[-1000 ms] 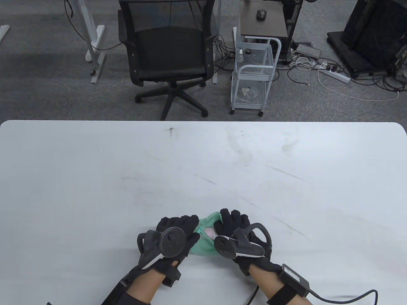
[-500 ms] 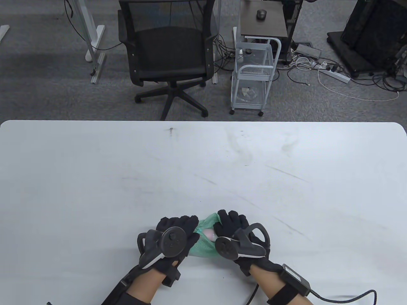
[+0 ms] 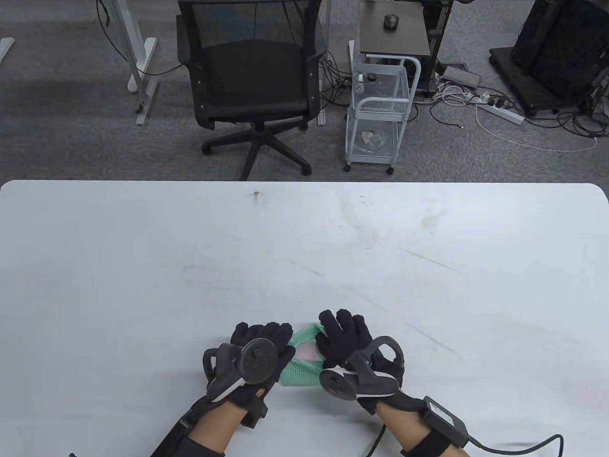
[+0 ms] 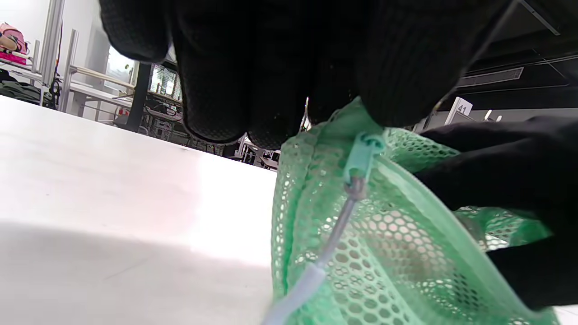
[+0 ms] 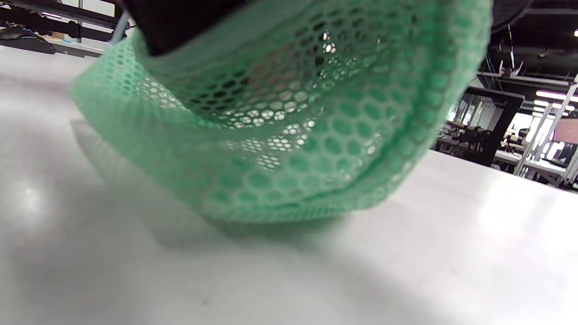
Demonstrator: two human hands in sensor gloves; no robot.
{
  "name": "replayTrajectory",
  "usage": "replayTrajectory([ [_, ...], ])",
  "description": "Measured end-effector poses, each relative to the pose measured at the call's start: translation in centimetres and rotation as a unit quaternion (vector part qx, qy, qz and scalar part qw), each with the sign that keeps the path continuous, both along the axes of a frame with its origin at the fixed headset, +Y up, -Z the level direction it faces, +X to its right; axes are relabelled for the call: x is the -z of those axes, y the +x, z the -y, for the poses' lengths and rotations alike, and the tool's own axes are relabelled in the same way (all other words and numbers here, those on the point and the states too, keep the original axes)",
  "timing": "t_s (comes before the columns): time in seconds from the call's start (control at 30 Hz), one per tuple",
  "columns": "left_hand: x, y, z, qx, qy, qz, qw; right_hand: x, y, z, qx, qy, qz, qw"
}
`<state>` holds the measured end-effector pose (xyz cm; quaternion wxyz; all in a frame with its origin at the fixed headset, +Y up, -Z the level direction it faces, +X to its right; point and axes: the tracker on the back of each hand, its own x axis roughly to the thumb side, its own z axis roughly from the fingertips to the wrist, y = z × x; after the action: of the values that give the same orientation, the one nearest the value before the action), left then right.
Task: Take cleansing milk out of the toiletry bag
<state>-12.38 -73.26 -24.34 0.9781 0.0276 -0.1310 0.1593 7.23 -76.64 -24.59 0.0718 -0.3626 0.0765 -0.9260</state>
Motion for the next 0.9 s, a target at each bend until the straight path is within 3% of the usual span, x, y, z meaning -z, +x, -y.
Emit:
replayTrajectory([
  [0.4, 0.4, -0.7, 0.0, -0.002, 0.002, -0.020, 1.000, -1.7, -0.3, -1.8, -0.008, 0.071, -0.037, 0.997],
  [0.9, 0.6, -1.4, -0.1, -0.004, 0.013, -0.055, 0.998, -3.1, 0.0, -3.5, 0.027, 0.094, -0.068, 0.993],
])
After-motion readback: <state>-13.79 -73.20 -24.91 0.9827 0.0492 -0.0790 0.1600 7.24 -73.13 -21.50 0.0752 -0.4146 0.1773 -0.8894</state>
